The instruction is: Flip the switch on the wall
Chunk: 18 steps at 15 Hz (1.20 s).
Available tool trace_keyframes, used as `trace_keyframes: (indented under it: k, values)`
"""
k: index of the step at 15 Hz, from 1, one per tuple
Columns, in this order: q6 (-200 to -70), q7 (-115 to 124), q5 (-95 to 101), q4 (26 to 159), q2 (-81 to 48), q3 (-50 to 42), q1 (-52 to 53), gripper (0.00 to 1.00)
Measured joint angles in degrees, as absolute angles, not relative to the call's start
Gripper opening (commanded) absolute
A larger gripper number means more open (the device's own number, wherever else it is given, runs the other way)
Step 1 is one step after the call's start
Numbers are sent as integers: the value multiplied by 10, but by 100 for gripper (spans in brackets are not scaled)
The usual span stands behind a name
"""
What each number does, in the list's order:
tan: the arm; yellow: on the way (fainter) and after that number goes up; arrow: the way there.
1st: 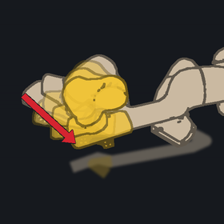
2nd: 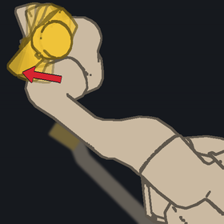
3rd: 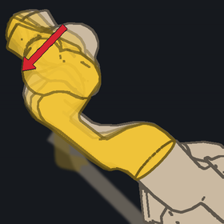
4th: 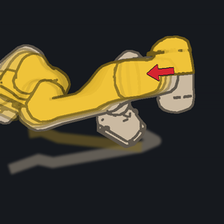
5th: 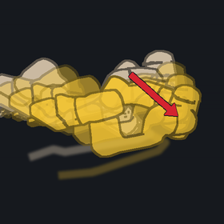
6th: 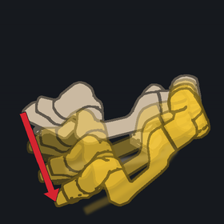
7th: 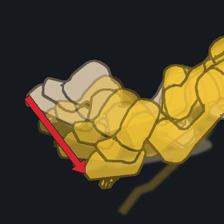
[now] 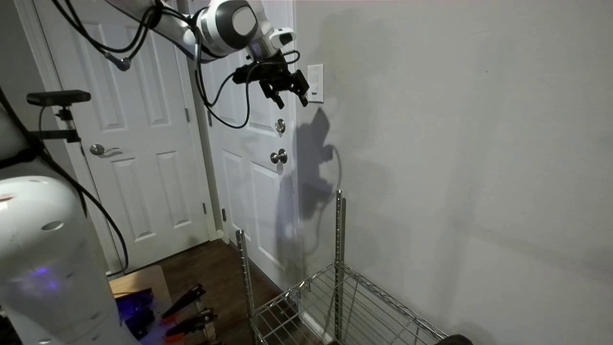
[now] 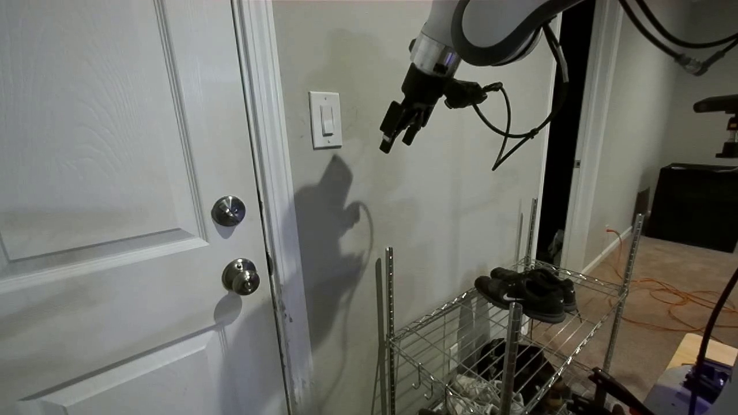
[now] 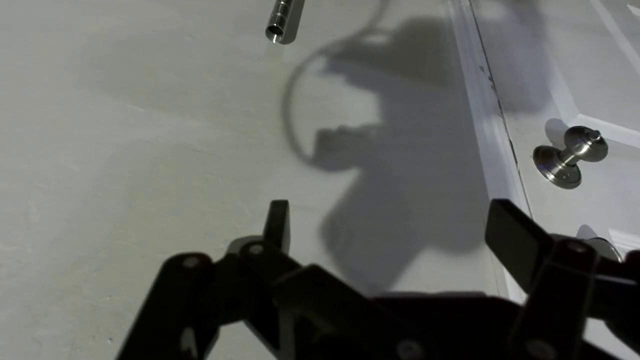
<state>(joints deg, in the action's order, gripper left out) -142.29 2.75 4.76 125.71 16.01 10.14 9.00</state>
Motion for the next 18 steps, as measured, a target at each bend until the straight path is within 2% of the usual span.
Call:
trace_keyframes:
  k: [1,2,12,18]
  values:
    - [-1423,27,48,1257,160,101,90,74]
    - [-1423,27,48,1257,160,101,91,69]
    - [-1421,56,162,1196,131,148,90,3]
    - [-1420,59,207,1126,61,151,90,0]
